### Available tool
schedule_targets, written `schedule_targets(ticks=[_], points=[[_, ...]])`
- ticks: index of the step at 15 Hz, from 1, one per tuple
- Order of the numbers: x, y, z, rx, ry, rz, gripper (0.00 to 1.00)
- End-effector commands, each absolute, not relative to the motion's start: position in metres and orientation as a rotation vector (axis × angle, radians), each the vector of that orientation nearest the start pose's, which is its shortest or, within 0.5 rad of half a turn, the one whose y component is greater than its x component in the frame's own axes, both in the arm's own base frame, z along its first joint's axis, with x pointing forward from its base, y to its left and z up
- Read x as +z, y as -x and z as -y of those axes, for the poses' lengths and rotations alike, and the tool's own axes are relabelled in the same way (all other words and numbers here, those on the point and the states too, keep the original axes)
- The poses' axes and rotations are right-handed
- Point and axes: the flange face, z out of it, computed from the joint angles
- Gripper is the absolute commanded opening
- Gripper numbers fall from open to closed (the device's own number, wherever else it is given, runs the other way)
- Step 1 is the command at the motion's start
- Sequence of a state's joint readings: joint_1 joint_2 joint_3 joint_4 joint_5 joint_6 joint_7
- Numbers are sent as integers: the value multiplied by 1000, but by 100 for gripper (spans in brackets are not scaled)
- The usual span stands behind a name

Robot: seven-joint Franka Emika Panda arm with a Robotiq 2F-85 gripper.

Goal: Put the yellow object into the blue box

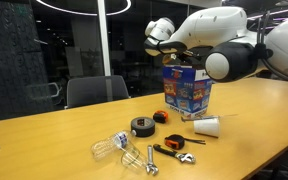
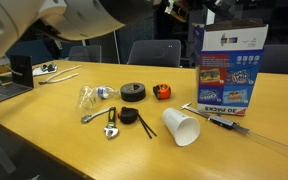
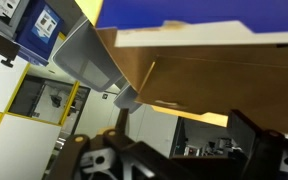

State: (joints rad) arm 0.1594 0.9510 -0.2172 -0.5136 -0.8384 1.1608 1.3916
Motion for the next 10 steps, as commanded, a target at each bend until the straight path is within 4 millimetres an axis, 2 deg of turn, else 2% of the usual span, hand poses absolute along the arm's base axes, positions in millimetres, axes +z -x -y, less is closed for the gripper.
schedule_targets(ticks=[1, 3, 5, 8, 10], points=[[519, -720, 43, 471, -1548, 1556, 100], [528, -716, 36, 413, -1627, 1518, 100], [553, -703, 26, 360, -1706, 1491, 100], [605, -671, 6, 295, -1757, 1459, 100], [643, -643, -9, 258, -1800, 1466, 100]])
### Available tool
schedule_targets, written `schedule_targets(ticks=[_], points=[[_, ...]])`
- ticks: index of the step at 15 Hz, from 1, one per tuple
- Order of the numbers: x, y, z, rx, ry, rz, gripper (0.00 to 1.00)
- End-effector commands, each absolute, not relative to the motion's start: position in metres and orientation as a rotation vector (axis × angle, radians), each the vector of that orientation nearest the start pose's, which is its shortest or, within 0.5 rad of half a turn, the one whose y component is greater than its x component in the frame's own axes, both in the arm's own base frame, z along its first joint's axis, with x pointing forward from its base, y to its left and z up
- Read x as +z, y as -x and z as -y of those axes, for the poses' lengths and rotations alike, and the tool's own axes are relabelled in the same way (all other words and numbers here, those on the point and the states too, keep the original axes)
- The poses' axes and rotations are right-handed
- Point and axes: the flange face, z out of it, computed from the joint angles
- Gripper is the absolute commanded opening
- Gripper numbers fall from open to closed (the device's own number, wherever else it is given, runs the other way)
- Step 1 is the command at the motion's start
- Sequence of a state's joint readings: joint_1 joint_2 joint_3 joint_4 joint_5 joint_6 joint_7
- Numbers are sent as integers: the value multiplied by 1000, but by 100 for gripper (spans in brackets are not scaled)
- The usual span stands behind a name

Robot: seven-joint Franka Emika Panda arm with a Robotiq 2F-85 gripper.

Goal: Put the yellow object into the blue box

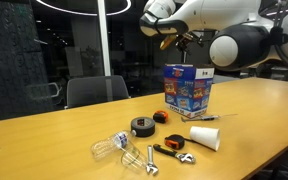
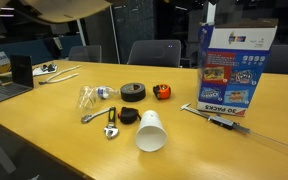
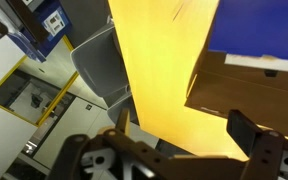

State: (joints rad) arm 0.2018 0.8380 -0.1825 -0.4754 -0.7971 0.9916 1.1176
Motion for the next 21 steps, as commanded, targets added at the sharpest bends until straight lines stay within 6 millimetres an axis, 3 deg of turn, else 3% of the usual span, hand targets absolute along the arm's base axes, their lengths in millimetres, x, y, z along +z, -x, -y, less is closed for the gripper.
schedule_targets(ticks=[1, 3, 7, 13, 17, 21], points=[[663, -627, -15, 226, -1837, 1461, 100], [699, -594, -37, 163, -1963, 1413, 100], [749, -547, -74, 151, -2214, 1326, 100], [799, -482, -131, 150, -2554, 1088, 100], [806, -461, -156, 104, -2743, 884, 100], [788, -454, -166, -79, -2933, 744, 100]])
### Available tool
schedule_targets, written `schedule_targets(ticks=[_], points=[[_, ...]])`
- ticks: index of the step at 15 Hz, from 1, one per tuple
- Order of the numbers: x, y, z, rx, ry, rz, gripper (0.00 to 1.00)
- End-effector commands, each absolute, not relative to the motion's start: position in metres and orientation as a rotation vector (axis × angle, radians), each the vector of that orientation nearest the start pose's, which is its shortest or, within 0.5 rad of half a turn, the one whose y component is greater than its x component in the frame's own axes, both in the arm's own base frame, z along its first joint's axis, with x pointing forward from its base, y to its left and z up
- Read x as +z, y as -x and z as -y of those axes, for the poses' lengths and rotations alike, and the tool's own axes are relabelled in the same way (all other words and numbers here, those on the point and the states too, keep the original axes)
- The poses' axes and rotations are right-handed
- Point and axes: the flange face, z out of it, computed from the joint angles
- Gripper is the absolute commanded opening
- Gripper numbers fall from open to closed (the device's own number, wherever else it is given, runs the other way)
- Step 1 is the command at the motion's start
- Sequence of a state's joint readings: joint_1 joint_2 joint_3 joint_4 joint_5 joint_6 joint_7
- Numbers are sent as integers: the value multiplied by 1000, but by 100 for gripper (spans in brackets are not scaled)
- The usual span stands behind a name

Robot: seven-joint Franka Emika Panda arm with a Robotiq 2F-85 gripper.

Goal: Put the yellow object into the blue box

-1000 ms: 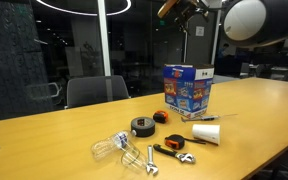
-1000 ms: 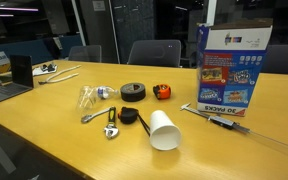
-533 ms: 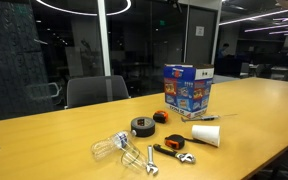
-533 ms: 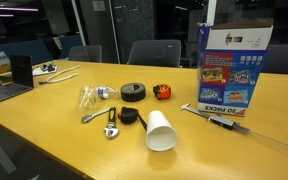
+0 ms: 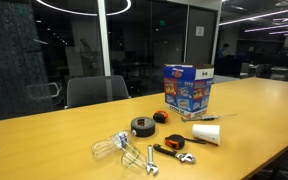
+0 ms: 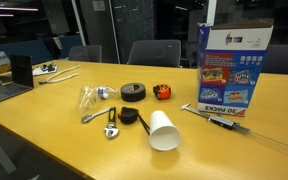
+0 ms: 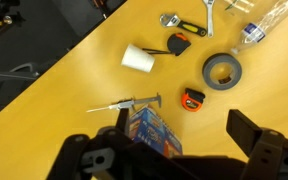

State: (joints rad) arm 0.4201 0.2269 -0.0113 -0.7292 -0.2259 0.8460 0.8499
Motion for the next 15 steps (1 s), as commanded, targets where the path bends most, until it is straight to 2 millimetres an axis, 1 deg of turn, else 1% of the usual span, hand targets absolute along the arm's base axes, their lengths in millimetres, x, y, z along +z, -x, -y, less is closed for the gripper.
schedule_targets(ticks=[1, 4, 7, 11, 15], points=[[781, -453, -167, 149, 3126, -754, 100], [755, -452, -165, 344, 3048, -671, 100], [725, -449, -158, 475, 3015, -642, 100], [681, -441, -148, 568, 3047, -624, 100], [635, -425, -141, 636, 3053, -643, 100]])
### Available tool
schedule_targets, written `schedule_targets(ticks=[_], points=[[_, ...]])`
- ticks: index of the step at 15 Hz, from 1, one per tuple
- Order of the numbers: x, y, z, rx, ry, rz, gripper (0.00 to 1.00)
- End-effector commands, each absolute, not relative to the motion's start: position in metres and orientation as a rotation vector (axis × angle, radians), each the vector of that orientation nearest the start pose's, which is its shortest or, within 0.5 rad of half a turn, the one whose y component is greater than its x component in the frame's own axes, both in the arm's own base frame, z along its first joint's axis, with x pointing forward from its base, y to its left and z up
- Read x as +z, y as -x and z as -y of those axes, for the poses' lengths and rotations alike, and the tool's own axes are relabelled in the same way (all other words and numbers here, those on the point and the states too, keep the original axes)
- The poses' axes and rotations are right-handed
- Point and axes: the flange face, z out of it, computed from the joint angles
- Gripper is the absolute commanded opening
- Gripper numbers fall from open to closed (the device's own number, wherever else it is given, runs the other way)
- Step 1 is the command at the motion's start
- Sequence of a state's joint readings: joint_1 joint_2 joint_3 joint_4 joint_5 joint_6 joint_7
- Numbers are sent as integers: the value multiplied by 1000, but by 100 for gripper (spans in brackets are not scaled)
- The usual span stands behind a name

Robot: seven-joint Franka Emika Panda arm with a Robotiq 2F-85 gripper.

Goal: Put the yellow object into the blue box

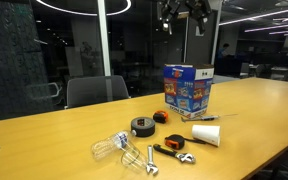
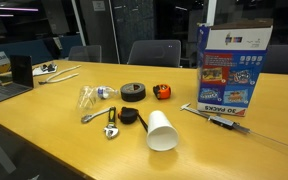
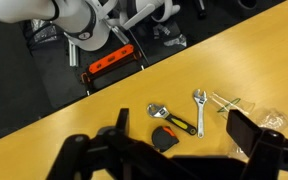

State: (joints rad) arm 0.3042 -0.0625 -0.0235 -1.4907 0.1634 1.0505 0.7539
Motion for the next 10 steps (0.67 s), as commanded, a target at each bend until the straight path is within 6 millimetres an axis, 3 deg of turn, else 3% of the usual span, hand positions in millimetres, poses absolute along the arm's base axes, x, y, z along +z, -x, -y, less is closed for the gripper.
schedule_targets(ticks=[1, 4, 10], points=[[650, -445, -150, 664, 3058, -654, 100], [630, -436, -144, 694, 3057, -662, 100], [631, -430, -143, 684, 3056, -661, 100]])
